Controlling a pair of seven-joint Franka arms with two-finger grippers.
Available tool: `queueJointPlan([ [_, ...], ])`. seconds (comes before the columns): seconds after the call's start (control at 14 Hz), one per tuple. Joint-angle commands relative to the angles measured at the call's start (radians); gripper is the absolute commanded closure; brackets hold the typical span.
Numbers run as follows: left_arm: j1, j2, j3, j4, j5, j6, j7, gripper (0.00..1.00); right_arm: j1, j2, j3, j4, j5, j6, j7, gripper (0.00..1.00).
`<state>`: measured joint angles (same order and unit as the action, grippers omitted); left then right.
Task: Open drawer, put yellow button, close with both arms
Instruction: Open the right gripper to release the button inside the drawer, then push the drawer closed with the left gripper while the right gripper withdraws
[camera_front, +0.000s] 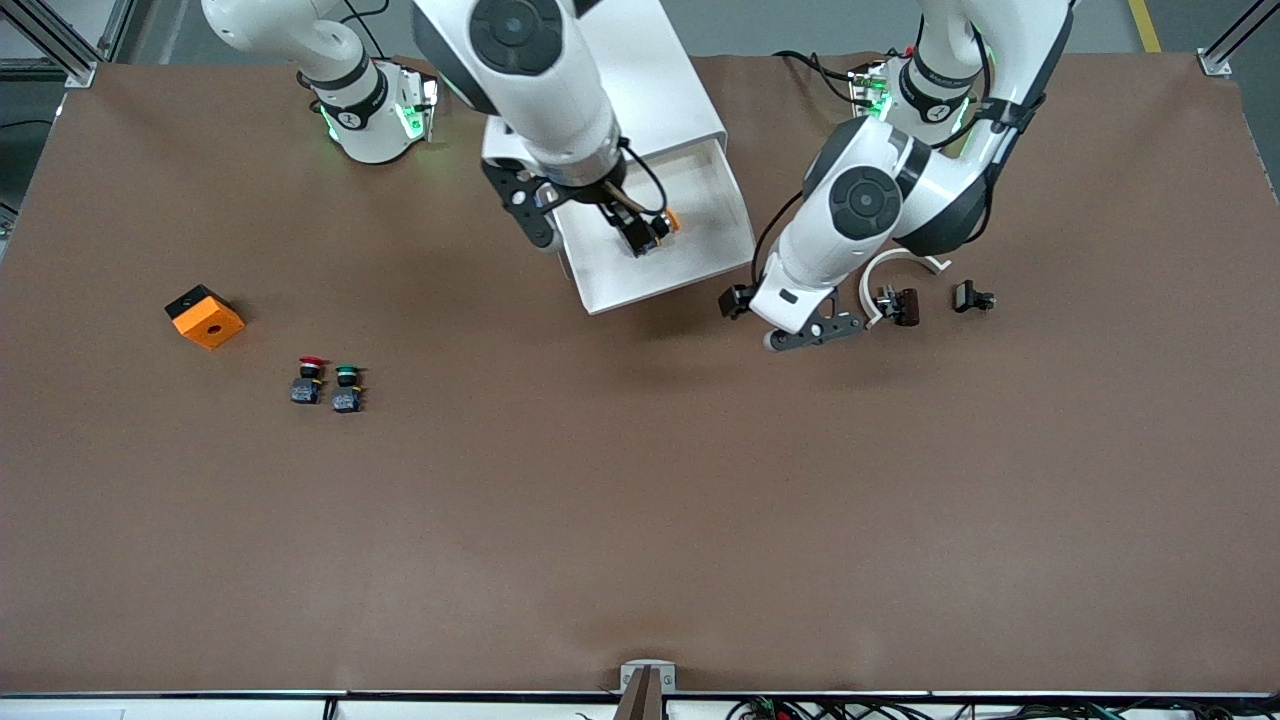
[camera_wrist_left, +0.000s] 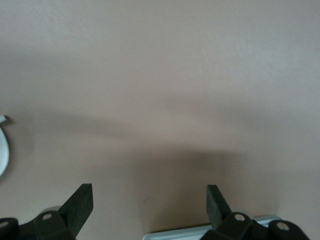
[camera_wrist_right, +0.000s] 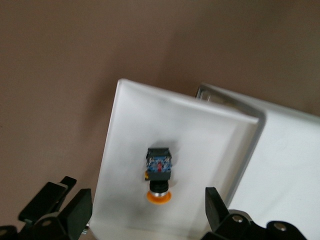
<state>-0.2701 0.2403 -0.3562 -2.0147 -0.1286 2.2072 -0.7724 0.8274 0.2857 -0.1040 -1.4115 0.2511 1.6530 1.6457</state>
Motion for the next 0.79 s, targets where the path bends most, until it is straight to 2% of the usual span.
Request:
queueJointPlan([
  [0.0, 0.005, -0.035, -0.044, -0.032, -0.016, 0.019, -0.008, 0.00, -0.077, -0.081, 0.012, -0.023, -0.030, -0.057, -0.148, 0.00],
  [0.43, 0.005, -0.039, -0.142, -0.058, -0.016, 0.019, -0.030, 0.00, -0.293, -0.187, 0.010, -0.047, -0.067, -0.168, -0.665, 0.00],
  [0.57, 0.003, -0.036, -0.188, -0.058, -0.016, 0.020, -0.094, 0.00, -0.350, -0.221, 0.012, -0.088, -0.133, -0.165, -0.841, 0.00],
  [0.71, 0.002, -0.033, -0.231, -0.067, -0.016, 0.020, -0.117, 0.00, -0.420, -0.249, 0.012, -0.121, -0.153, -0.160, -0.975, 0.00],
])
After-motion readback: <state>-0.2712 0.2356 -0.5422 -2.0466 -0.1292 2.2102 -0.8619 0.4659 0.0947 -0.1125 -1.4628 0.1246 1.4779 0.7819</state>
